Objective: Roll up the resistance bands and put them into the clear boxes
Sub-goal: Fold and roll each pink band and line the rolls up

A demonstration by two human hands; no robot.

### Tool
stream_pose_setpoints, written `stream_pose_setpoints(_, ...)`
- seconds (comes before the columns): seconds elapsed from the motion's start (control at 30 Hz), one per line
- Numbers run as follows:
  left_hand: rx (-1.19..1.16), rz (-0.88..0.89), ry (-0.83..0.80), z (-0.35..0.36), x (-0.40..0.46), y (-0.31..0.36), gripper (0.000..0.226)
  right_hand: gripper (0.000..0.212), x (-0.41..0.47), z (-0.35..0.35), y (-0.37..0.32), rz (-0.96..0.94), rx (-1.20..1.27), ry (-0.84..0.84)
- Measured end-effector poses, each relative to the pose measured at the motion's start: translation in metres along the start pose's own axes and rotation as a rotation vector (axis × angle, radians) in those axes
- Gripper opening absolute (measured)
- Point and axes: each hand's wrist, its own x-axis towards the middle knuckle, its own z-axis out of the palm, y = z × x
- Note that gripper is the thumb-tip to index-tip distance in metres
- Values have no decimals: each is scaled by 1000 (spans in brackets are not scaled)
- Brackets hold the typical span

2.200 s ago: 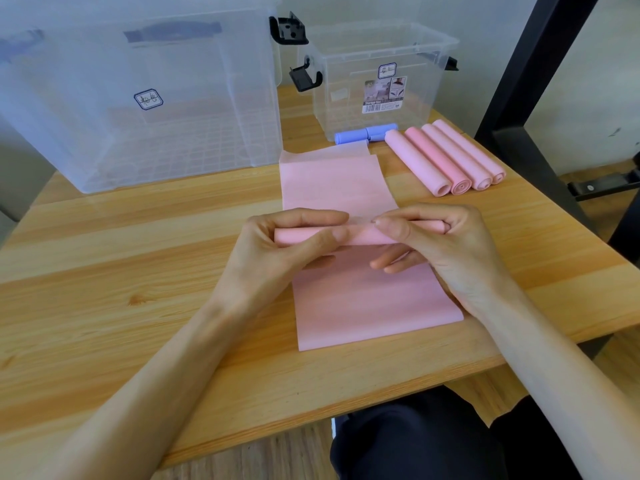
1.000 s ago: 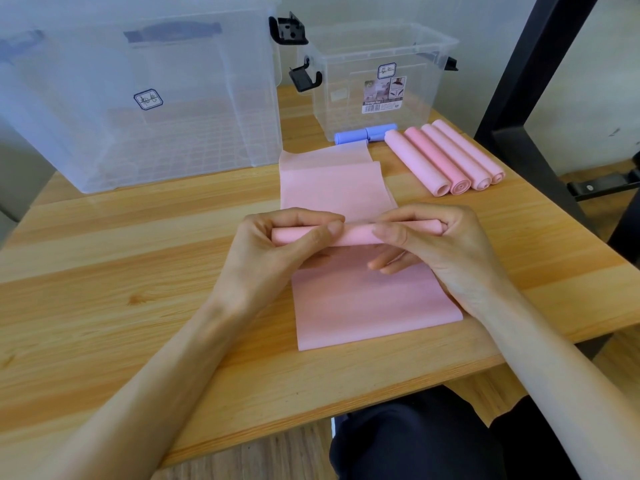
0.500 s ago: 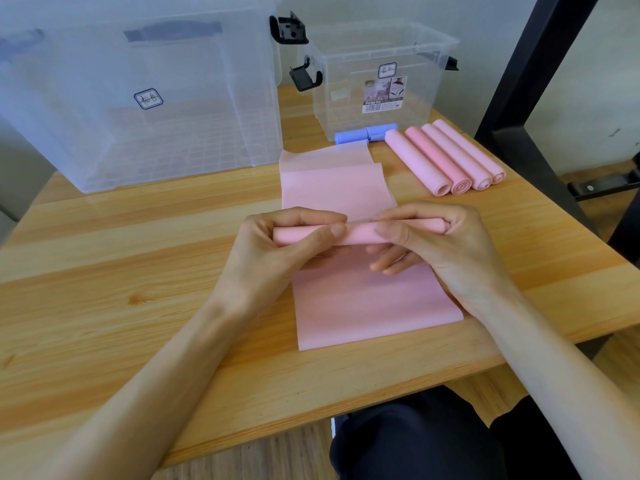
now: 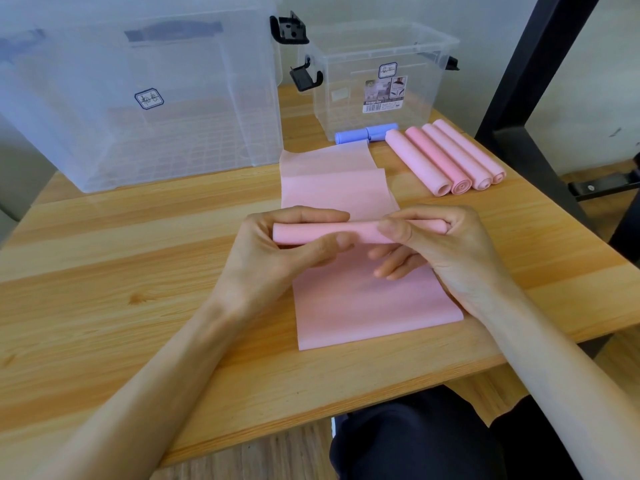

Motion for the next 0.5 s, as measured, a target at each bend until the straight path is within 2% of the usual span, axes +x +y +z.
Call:
stream_pose_setpoints(0.1,-3,-27,17,1,1,1,19,25,0,0,0,-25,24,-18)
stream_pose_setpoints(0.27,17,-39,7,3,0,3,28,21,0,0,-1,-49,1,5)
stream_pose_setpoints(0.5,-77,-18,12,3,1,3,26,19,0,0,0,-17,-3,25)
